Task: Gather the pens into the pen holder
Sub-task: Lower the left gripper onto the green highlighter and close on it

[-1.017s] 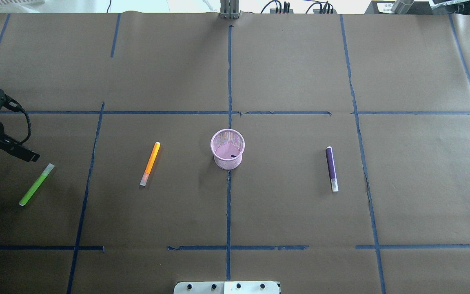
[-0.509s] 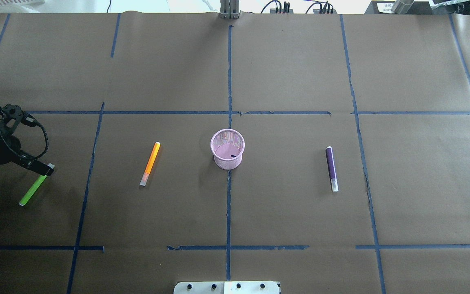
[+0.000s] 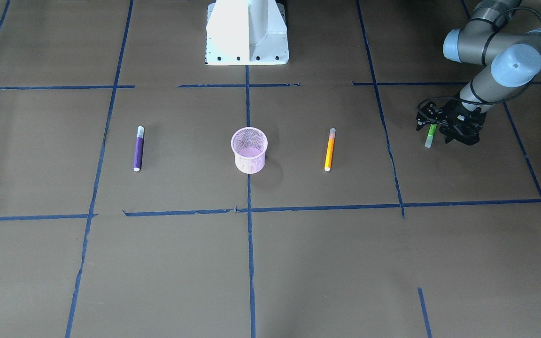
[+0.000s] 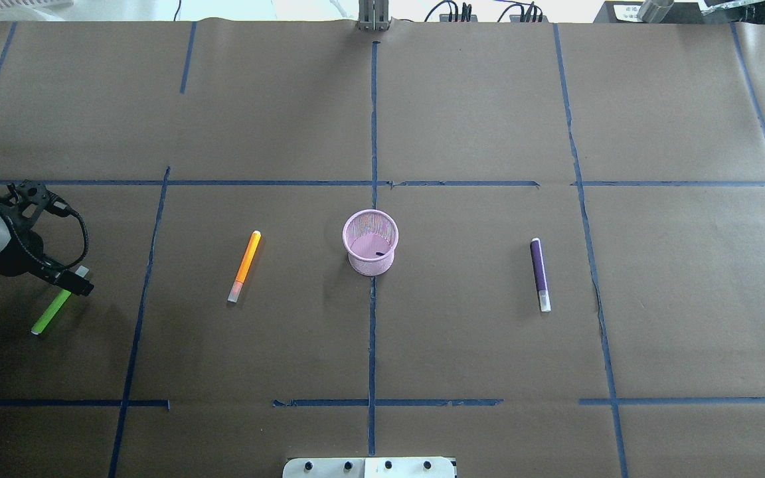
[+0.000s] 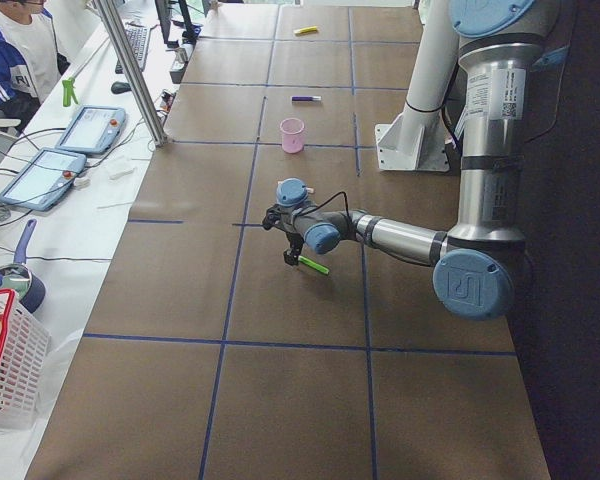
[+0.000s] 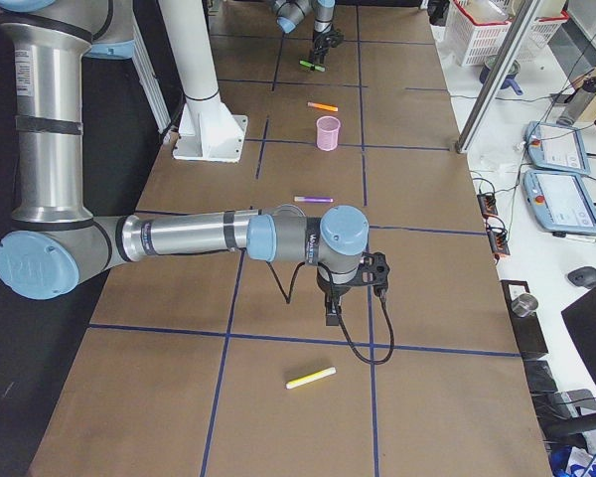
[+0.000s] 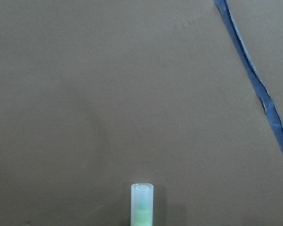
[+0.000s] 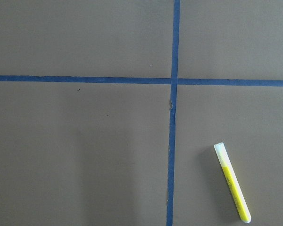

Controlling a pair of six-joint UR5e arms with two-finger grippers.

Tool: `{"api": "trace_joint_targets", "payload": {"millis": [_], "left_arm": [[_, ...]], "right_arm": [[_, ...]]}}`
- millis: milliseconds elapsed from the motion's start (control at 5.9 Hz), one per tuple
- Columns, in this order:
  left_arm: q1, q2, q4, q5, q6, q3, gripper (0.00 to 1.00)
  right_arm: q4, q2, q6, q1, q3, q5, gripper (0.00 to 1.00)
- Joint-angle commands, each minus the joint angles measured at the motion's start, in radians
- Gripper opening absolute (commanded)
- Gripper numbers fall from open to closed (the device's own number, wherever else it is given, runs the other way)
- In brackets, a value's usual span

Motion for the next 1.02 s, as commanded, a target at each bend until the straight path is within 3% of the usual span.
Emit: {"api": "trace_joint_targets", "payload": {"millis": [0, 339, 678, 848], "left_arm": [[0.004, 0.001, 0.001, 0.001, 0.01, 0.005, 0.83], [0.006, 0.01, 0.003, 0.001, 0.014, 0.005, 0.57], [0.004, 0.013, 0.003, 0.001, 0.016, 0.003, 0.11], [0.003, 0.013, 0.003, 0.001, 0.016, -0.003, 0.02]], "right_arm": [[-0.002, 0.0, 0.0, 0.0, -0.001, 0.0, 1.0], [-0.002, 0.002, 0.002, 0.0, -0.006, 0.002, 1.0], [-0.002, 0.002, 0.002, 0.0, -0.006, 0.002, 1.0], [-0.002, 0.003, 0.002, 0.0, -0.007, 0.0, 1.0]]}}
